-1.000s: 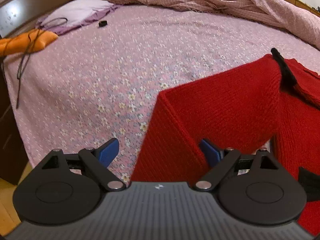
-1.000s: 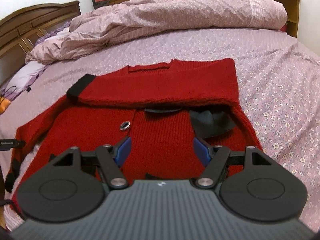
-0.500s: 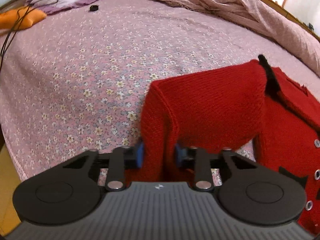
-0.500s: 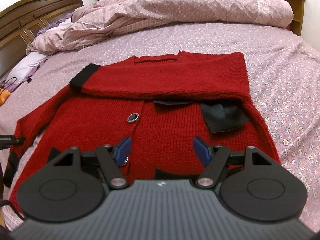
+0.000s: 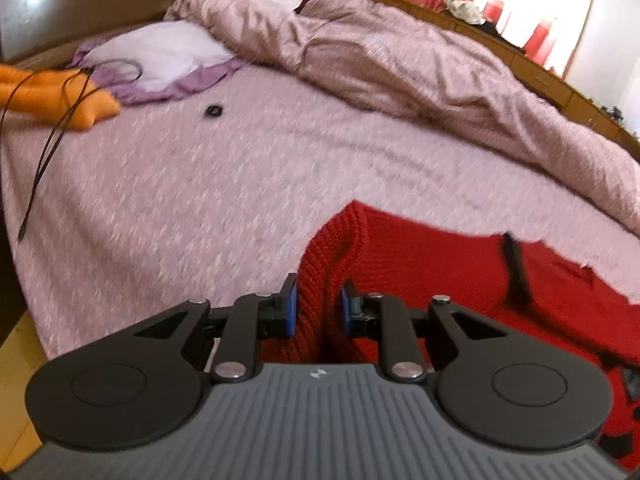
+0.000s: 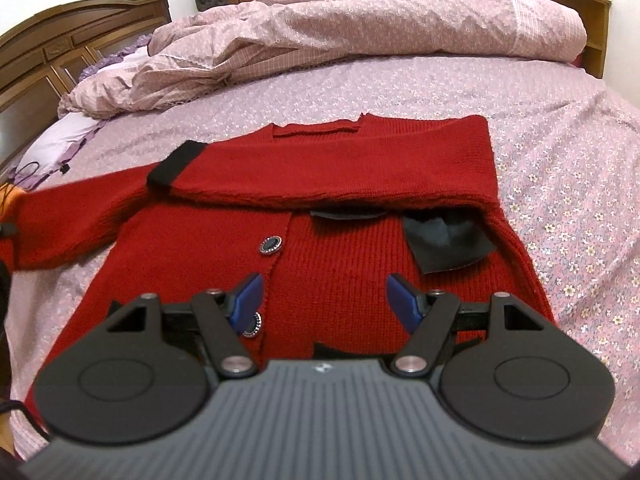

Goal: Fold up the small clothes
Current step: 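Lift the sleeve with the left tool and fold it across the body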

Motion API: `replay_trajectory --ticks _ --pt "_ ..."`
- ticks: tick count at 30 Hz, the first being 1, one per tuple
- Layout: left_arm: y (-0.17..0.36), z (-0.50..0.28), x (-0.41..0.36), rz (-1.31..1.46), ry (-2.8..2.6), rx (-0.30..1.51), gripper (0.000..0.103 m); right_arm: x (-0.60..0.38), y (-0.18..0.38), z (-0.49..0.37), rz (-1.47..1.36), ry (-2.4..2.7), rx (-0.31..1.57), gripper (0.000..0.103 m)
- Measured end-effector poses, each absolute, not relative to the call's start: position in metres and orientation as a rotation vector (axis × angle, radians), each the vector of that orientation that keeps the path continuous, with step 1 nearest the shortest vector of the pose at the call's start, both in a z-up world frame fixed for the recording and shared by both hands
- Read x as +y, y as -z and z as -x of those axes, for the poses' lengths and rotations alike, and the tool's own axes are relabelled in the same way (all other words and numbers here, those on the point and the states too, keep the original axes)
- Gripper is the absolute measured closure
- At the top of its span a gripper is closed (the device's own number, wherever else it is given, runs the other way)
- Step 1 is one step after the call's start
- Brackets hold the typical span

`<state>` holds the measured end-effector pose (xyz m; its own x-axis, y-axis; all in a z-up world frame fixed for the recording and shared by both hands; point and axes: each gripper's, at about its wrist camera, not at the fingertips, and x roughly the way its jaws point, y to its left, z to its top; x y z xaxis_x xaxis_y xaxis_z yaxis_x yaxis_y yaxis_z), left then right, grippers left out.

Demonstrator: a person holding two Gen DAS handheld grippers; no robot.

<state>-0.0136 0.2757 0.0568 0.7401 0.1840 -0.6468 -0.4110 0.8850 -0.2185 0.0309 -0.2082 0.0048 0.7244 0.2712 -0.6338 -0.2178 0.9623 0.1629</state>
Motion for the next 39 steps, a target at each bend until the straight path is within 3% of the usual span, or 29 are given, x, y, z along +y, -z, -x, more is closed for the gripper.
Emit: replay_trajectory --ticks 8,17,28,39 --pt "-0.108 0.000 0.246 0.432 -0.154 0.596 0.079 -0.212 -0.010 -0.028 -0.094 -0.277 0.689 0.033" --pt "-0.142 -0.044 0.150 0.391 0.053 0.592 0.079 -0.223 -0.009 -0.025 -0.127 -0.277 0.672 0.033" --pt "-0.082 -0.126 0.041 0.417 0.159 0.771 0.079 -0.244 -0.005 -0.023 -0.160 -0.234 0.652 0.033" --pt "-0.019 -0.161 -0.006 0.311 0.124 0.919 0.075 -0.253 0.007 -0.026 -0.185 -0.220 0.683 0.033"
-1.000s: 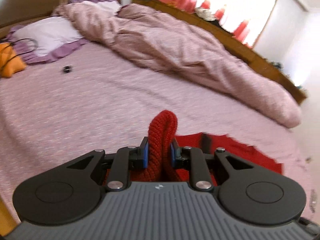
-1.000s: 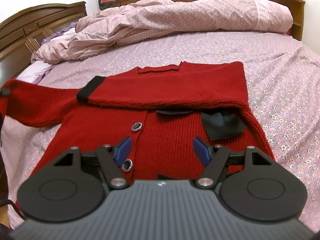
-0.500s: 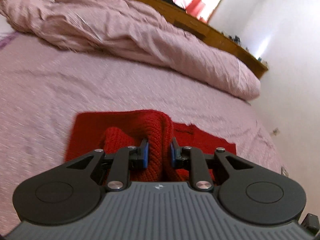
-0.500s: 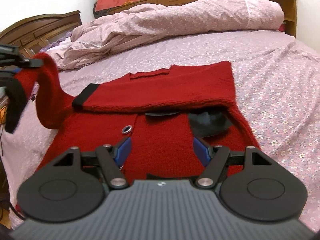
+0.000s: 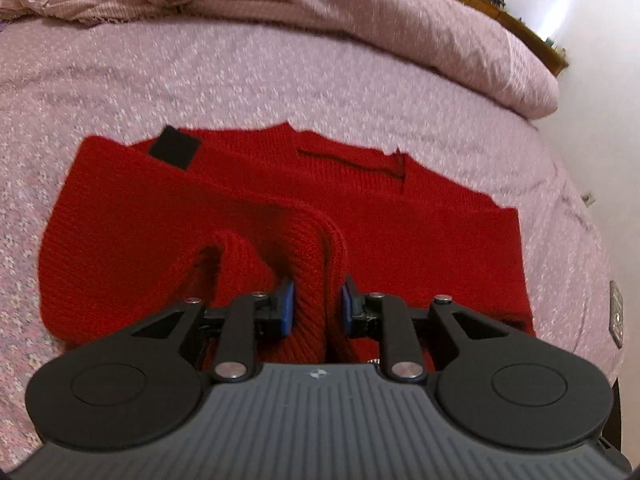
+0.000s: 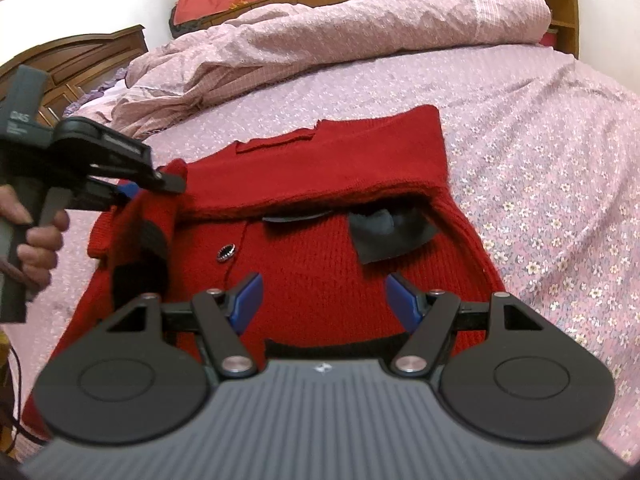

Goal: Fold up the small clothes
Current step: 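Lift the sleeve with the left tool and fold it across the body, then open the left tool and withdraw it from the folded sleeve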

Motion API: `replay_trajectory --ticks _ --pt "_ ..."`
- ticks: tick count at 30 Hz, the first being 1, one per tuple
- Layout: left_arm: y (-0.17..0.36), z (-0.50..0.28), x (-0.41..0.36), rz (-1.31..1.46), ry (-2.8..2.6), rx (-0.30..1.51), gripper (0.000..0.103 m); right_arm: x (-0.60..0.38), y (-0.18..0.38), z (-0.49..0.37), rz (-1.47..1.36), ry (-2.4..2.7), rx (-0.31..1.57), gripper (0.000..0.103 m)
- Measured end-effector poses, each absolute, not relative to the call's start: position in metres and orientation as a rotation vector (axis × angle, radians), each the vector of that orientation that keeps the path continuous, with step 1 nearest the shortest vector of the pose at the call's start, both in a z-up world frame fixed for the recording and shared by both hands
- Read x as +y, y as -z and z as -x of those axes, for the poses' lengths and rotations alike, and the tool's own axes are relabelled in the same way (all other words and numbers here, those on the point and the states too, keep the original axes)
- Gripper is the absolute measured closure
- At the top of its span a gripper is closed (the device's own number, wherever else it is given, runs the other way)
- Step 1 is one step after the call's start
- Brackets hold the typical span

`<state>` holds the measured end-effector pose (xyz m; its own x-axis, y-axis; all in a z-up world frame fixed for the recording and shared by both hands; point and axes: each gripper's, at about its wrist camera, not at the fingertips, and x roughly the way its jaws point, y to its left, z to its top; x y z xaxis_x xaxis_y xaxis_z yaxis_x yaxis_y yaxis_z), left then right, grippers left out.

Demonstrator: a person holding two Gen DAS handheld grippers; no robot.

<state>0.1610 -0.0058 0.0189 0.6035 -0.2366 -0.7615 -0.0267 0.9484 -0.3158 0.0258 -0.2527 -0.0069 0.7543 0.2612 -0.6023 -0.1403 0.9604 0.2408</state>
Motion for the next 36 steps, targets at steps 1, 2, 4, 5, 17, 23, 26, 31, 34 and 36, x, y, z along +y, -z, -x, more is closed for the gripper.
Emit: replay_trajectory --ticks 1,2,4,5,17,23,26,31,34,36 --pt "-0.017 -0.160 -0.005 0.304 0.128 0.927 0.069 -0.253 0.008 -0.026 -0.186 -0.222 0.684 0.033" --pt "-0.017 -0.157 -0.005 0.296 0.133 0.924 0.062 -0.252 0.008 -0.026 -0.186 -0.223 0.687 0.033" --pt "-0.021 -0.152 -0.007 0.273 0.144 0.914 0.050 -0.251 0.009 -0.025 -0.186 -0.226 0.691 0.033" --pt "-0.025 -0.148 -0.009 0.263 0.149 0.906 0.044 -0.250 0.009 -0.025 -0.185 -0.228 0.693 0.033" --pt "-0.045 -0.095 0.014 0.135 0.102 0.840 0.022 -0.244 0.010 -0.025 -0.195 -0.257 0.707 0.033" --pt "-0.039 -0.071 0.046 0.090 -0.008 0.831 0.020 -0.239 0.012 -0.027 -0.205 -0.273 0.719 0.033" --pt "-0.030 -0.064 0.061 0.083 -0.079 0.843 0.020 -0.233 0.011 -0.029 -0.199 -0.290 0.726 0.033" --pt "-0.009 -0.060 0.080 0.082 -0.165 0.879 0.020 -0.219 0.011 -0.036 -0.184 -0.327 0.741 0.033" --pt "0.002 -0.060 0.086 0.090 -0.188 0.895 0.020 -0.211 0.011 -0.042 -0.178 -0.348 0.752 0.033" --pt "0.007 -0.063 0.089 0.102 -0.188 0.905 0.020 -0.206 0.012 -0.046 -0.176 -0.357 0.759 0.033"
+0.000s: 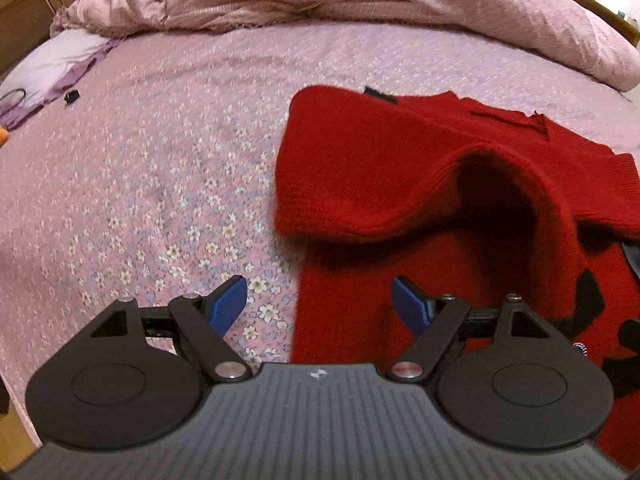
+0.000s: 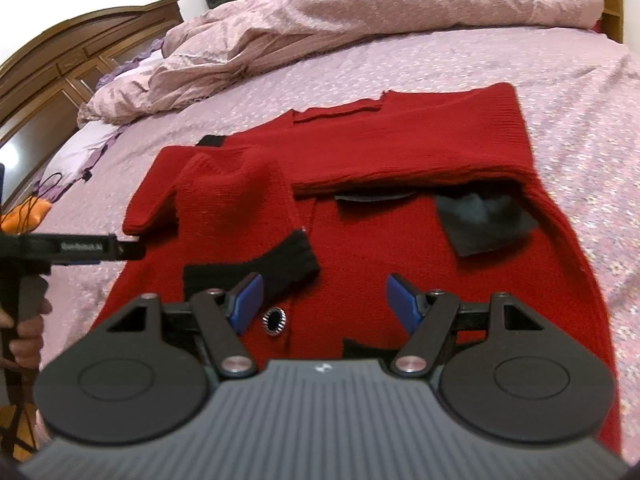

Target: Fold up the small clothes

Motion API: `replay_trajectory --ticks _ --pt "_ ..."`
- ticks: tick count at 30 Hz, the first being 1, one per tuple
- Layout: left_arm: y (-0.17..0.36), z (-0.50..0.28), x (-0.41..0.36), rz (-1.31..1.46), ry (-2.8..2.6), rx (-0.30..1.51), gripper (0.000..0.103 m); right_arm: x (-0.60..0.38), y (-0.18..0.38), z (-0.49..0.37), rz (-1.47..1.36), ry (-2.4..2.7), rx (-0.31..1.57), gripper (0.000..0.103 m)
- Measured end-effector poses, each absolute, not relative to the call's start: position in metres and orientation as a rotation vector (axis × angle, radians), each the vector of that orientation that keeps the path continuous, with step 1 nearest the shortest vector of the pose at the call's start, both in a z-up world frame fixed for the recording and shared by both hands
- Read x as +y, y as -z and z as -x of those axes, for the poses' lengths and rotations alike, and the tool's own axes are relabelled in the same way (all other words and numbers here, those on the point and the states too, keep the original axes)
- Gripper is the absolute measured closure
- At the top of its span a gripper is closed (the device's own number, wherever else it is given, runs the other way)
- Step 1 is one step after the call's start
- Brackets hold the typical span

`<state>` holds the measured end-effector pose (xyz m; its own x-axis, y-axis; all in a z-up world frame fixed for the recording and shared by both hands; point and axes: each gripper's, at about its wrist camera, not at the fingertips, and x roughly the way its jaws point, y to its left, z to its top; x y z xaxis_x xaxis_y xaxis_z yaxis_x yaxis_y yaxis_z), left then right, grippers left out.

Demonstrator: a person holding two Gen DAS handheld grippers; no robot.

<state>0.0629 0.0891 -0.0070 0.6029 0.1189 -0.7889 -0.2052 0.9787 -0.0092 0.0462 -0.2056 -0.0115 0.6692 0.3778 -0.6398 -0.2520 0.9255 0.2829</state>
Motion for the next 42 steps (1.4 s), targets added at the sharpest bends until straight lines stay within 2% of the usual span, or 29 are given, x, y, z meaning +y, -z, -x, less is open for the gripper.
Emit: replay_trajectory --ticks 12,19,25,28,42 --pt "0.024 -0.066 0.095 0.132 -0.198 0.934 0.020 -0.182 0.022 -0.067 -0.209 -0.399 0.831 0.033" --pt "0.027 -0.066 0.095 0.124 -0.212 0.937 0.012 -0.176 0.033 -0.076 -0.249 -0.399 0.866 0.031" --pt "0.029 -0.067 0.096 0.138 -0.220 0.942 0.010 -0.180 0.037 -0.075 -0.273 -0.403 0.857 0.031" --pt "0.029 -0.066 0.096 0.138 -0.222 0.941 0.009 -0.184 0.040 -0.075 -0.301 -0.415 0.850 0.027" --pt "0.030 -0.068 0.099 0.153 -0.218 0.947 0.009 -0.176 0.032 -0.075 -0.356 -0.422 0.824 0.028"
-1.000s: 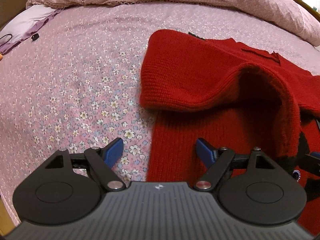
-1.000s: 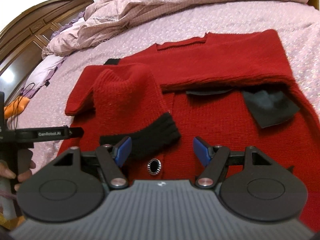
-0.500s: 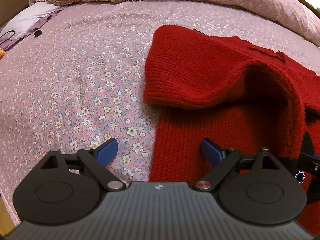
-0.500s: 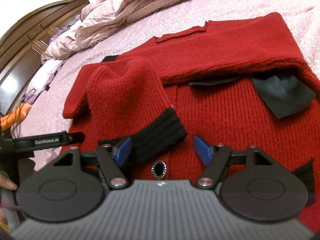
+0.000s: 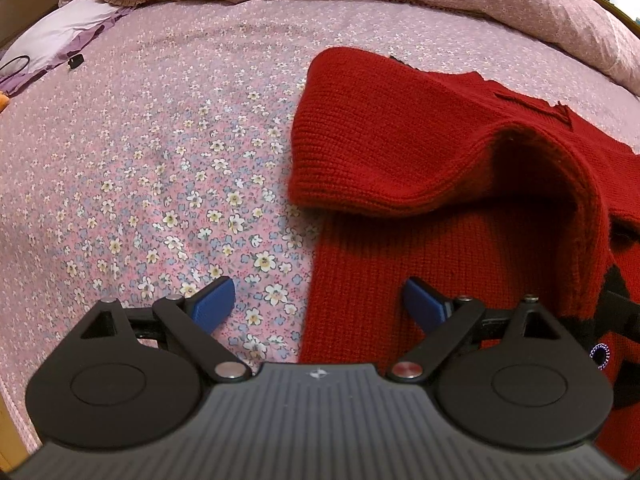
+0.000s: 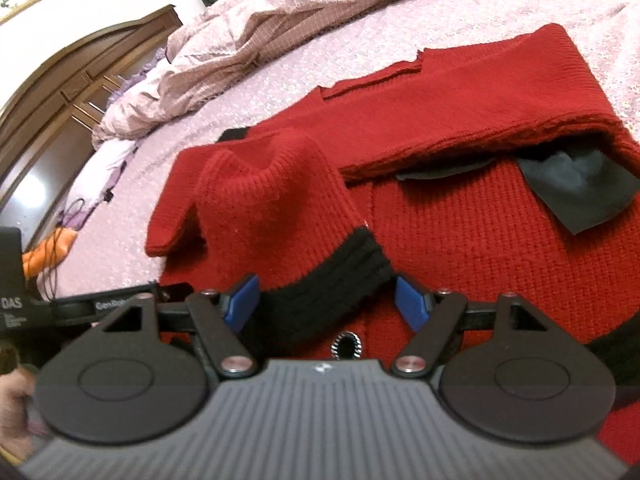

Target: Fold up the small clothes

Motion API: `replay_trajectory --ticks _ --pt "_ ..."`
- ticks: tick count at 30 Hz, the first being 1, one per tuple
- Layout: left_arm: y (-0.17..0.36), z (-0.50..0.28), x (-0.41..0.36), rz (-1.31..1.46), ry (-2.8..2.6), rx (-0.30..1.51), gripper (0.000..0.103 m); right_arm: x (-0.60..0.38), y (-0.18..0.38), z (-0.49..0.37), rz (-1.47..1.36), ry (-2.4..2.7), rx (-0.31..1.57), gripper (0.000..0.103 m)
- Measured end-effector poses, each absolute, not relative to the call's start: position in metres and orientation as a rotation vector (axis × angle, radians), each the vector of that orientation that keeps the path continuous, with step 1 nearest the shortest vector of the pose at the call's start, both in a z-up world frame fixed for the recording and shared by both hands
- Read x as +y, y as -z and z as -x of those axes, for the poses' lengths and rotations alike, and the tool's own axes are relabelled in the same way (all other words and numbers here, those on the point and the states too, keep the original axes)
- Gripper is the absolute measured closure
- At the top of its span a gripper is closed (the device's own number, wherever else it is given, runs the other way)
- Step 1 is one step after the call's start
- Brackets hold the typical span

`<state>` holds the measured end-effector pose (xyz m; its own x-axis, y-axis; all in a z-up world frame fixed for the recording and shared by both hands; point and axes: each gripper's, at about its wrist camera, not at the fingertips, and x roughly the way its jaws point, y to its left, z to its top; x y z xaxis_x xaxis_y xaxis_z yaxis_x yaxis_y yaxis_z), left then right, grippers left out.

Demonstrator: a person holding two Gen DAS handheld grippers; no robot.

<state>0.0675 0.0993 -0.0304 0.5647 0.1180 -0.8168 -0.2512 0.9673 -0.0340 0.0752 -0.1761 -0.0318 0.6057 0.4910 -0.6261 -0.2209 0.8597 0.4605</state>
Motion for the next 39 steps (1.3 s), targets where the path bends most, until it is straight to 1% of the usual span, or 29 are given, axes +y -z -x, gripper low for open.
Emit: replay_trajectory --ticks 5,7,9,10,11,13,14,15,16,17,22,30,39 --pt "0.032 -0.068 0.101 0.159 -0.214 0.948 0.008 -0.175 0.031 -0.076 -0.390 -0.426 0.808 0.033" --pt "0.032 -0.068 0.102 0.158 -0.214 0.948 0.008 -0.174 0.032 -0.077 -0.394 -0.434 0.807 0.040" --pt "0.032 -0.068 0.101 0.159 -0.214 0.947 0.008 -0.171 0.033 -0.079 -0.388 -0.438 0.809 0.043" --pt "0.033 -0.068 0.102 0.161 -0.215 0.946 0.008 -0.170 0.033 -0.079 -0.385 -0.438 0.809 0.046" --pt "0.033 -0.069 0.102 0.164 -0.217 0.944 0.008 -0.169 0.033 -0.080 -0.383 -0.436 0.807 0.050" --pt "0.032 -0.069 0.103 0.173 -0.221 0.939 0.008 -0.168 0.032 -0.081 -0.382 -0.431 0.805 0.067" --pt "0.031 -0.069 0.103 0.175 -0.222 0.936 0.008 -0.169 0.032 -0.081 -0.380 -0.428 0.804 0.072" --pt "0.030 -0.069 0.104 0.175 -0.224 0.931 0.008 -0.170 0.031 -0.081 -0.379 -0.427 0.800 0.082" --pt "0.029 -0.068 0.103 0.174 -0.226 0.928 0.008 -0.172 0.029 -0.080 -0.381 -0.426 0.797 0.087" --pt "0.028 -0.068 0.103 0.172 -0.230 0.923 0.008 -0.175 0.028 -0.081 -0.388 -0.423 0.795 0.089" --pt "0.021 -0.068 0.101 0.152 -0.227 0.893 0.008 -0.190 0.015 -0.080 -0.409 -0.430 0.758 0.093" --pt "0.017 -0.074 0.095 0.122 -0.232 0.863 0.008 -0.218 -0.037 -0.089 -0.363 -0.432 0.607 0.093" --pt "0.013 -0.071 0.081 0.094 -0.193 0.819 0.008 -0.234 -0.080 -0.121 -0.319 -0.409 0.513 0.094"
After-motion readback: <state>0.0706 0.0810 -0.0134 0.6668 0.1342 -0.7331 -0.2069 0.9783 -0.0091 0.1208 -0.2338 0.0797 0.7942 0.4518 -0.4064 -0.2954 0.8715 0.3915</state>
